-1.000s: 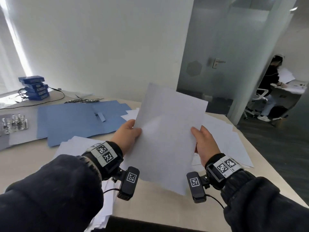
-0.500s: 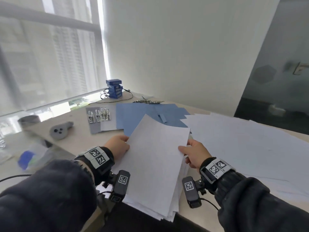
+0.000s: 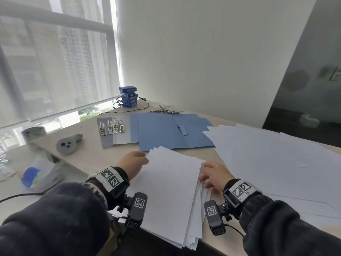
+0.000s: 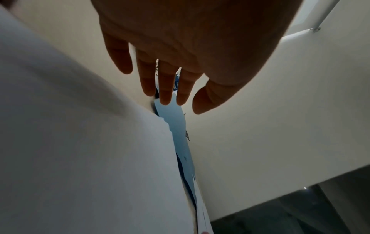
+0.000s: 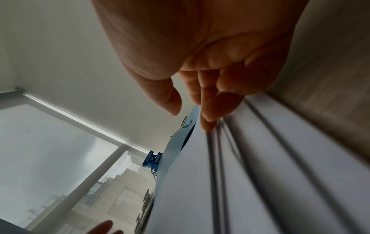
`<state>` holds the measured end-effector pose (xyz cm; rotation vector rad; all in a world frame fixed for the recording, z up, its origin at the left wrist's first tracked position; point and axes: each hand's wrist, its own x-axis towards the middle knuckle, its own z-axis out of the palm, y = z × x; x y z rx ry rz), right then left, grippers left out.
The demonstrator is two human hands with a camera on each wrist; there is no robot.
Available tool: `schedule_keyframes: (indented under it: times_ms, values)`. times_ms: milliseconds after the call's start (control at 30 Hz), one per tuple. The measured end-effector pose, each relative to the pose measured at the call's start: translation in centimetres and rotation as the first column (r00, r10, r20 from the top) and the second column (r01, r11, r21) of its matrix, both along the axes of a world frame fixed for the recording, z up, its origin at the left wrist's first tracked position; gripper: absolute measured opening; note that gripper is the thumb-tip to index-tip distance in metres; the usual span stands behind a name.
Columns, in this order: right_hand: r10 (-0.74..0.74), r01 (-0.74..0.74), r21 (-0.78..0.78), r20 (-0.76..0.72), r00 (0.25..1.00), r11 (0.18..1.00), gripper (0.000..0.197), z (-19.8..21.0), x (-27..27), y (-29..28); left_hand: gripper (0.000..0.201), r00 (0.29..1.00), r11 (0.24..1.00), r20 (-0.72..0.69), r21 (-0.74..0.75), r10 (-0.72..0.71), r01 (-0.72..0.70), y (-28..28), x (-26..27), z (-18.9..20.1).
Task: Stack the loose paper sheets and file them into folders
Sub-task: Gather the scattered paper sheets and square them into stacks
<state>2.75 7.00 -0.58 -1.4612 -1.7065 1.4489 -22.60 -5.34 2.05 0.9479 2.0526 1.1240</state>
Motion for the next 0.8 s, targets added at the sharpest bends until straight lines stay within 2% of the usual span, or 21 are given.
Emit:
schedule_keyframes:
  times_ms: [133,267,400,567,700,800]
  values:
    - [-0.024,0.022,0.069,0.028,0.999,0.997,0.025,-0.7,2.4,0.4,0.018,0.990,0.993,0.079,0.050,-0.113,0.110,1.0,4.1,0.4]
    - [0.032,-0.043,0.130,0.092,0.995,0.991,0.018,-0.9,5.5,0.1,0.016,0.953,0.964,0.153,0.070,-0.263,0.255,3.0,9.3,-0.2]
    - [0.000,-0.019,0.177,0.108,0.994,0.984,0.014,-1.1,9.7,-0.1,0.018,0.915,0.935,0.192,0.056,-0.355,0.351,5.5,14.3,-1.4]
    - [-0.192,0.159,0.267,0.102,0.976,0.950,0.012,-1.4,17.0,0.6,0.019,0.881,0.921,0.269,0.075,-0.389,0.383,8.5,20.6,-2.6]
    - [-0.382,0.294,0.383,0.177,0.907,0.876,0.010,-1.8,23.5,1.1,0.019,0.861,0.913,0.303,0.107,-0.408,0.395,10.6,24.9,-3.3]
    - [-0.453,0.312,0.422,0.293,0.842,0.851,0.013,-2.1,27.4,1.4,0.016,0.864,0.923,0.326,0.115,-0.384,0.367,11.8,27.0,-3.8]
